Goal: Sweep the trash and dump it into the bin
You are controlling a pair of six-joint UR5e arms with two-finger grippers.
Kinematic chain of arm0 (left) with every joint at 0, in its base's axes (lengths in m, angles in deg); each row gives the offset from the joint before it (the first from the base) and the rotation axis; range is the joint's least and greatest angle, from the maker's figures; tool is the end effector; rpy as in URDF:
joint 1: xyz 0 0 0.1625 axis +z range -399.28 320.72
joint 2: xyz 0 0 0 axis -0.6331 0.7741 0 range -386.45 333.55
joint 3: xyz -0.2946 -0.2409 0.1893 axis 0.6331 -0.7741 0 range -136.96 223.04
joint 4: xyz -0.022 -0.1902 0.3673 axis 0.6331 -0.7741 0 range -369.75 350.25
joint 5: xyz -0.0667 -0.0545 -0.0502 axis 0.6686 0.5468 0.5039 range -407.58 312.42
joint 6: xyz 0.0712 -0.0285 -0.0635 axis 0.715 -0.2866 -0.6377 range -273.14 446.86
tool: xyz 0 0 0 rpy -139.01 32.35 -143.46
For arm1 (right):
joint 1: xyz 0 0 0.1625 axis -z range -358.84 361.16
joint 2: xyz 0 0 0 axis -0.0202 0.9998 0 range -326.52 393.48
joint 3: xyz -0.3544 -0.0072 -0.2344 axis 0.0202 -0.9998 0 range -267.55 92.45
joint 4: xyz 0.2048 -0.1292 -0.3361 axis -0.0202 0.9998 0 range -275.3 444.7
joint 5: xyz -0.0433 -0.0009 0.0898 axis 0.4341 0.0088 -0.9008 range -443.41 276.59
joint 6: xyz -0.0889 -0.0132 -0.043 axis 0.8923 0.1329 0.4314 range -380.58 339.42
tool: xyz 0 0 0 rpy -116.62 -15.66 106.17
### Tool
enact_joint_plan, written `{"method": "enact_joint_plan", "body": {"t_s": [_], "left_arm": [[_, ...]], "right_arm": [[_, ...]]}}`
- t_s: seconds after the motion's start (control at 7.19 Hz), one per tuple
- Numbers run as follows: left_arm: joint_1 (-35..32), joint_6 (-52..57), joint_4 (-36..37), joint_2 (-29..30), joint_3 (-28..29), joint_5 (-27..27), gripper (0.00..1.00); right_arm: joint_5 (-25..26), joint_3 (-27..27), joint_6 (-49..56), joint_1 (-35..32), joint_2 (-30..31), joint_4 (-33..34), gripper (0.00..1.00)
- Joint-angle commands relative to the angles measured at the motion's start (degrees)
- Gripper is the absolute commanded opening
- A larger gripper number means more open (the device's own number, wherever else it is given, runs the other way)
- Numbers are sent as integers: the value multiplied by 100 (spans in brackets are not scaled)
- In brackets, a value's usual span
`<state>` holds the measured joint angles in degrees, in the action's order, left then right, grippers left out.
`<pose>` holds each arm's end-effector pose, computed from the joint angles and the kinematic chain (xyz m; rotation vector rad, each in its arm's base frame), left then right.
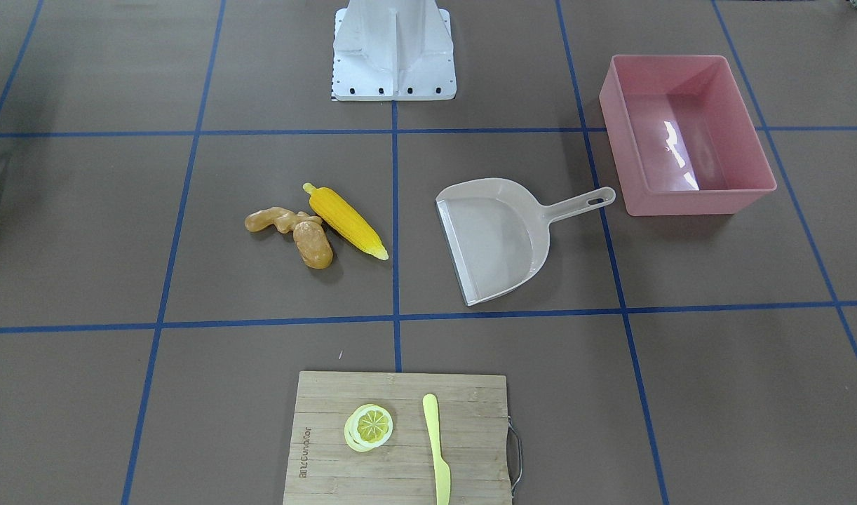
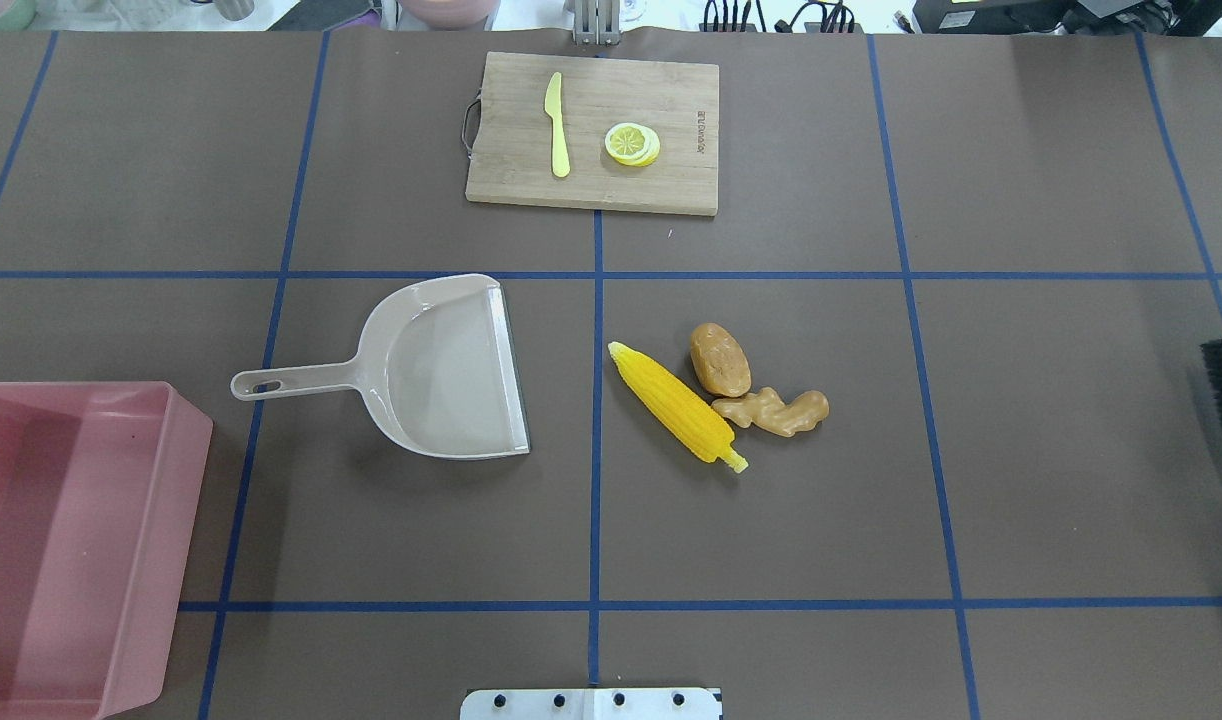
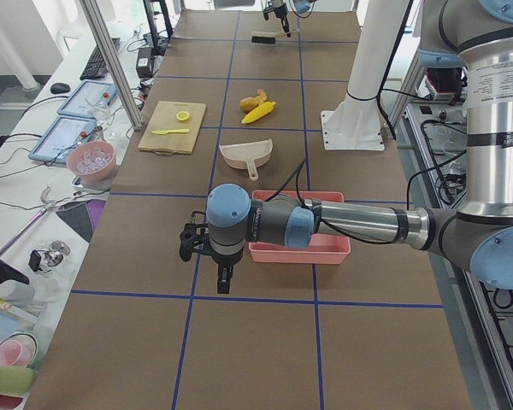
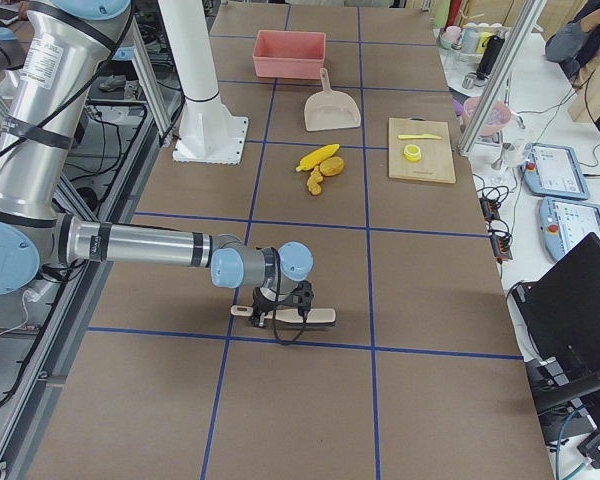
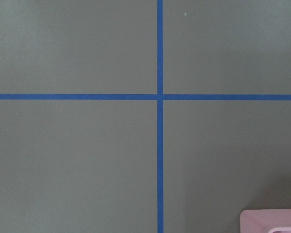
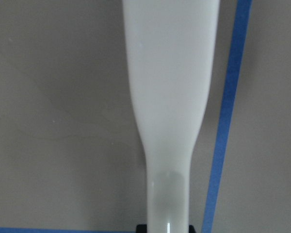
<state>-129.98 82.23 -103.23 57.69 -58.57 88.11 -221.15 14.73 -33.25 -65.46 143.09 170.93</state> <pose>-0.0675 -0.4555 0.5987 0.1250 0.8003 -0.0237 -0.0808 -0.3373 0.6859 -0.3138 -0.7747 -0.1501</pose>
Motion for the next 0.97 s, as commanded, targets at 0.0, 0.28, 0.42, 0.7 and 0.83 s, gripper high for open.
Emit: {"method": "enact_joint_plan", "body": {"t_s": [0.0,0.28,0.42,0.7,0.83], "left_arm": [[314,15,-3,50,-270,-17,100],[545,121,58,-64,-955,10,100],[545,121,459,-55,-1262,-8,100],[991,121,963,241,-1660,-61,100],[1168,112,955,435,-1695,-61,100]], "right_arm": [[2,256,1,-508,-140,8,0],[-77,641,-43,-920,-124,165,0],[-121,722,-95,-932,-176,341,0],[-698,688,-114,-914,-212,343,0],[-771,757,-131,-1001,-168,334,0]]}}
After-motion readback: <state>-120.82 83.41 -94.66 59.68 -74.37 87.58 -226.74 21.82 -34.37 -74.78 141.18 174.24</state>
